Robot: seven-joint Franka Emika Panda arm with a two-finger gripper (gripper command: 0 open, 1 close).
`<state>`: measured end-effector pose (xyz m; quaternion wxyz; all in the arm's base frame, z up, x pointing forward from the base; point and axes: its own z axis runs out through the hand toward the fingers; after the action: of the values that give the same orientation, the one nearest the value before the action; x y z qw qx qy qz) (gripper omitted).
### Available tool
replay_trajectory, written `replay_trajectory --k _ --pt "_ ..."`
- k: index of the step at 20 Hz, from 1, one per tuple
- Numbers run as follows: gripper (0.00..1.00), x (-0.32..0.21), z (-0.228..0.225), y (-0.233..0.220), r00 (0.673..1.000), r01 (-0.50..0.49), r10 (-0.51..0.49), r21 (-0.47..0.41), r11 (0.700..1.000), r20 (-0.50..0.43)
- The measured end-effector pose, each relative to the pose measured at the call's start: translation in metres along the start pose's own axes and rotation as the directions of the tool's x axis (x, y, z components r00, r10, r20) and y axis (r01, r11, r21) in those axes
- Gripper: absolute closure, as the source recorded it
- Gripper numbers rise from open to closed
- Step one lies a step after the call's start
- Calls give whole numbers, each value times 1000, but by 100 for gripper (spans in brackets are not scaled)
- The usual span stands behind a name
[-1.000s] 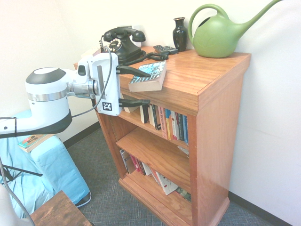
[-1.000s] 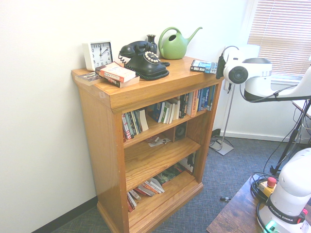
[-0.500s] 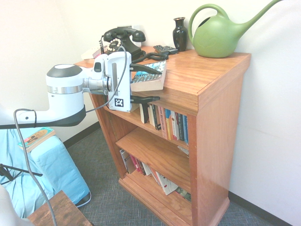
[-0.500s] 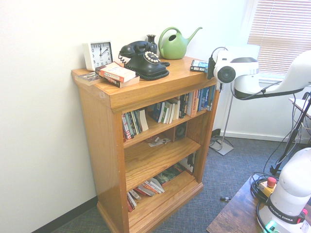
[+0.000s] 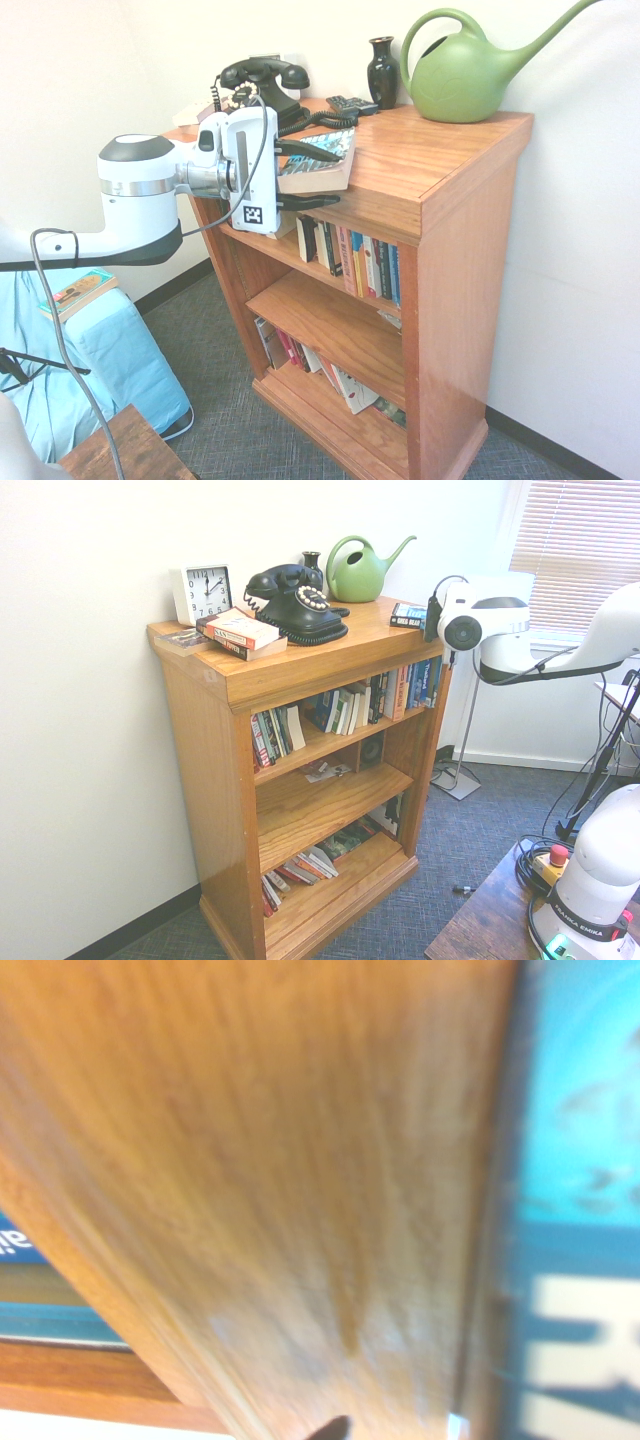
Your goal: Put the book on the shelf
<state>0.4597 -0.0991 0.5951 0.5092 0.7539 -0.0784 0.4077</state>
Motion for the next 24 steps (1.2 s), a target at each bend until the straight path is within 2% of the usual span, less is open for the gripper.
replay_trajectory --k 5,17,20,24 --pt "100 -3 2 9 1000 -16 16 -15 1000 9" --pt "100 -5 -10 0 1000 -22 22 -17 1000 5" --pt "100 -5 -11 5 998 -65 65 -7 998 27" --pt "100 -2 -28 33 972 -208 204 22 978 117"
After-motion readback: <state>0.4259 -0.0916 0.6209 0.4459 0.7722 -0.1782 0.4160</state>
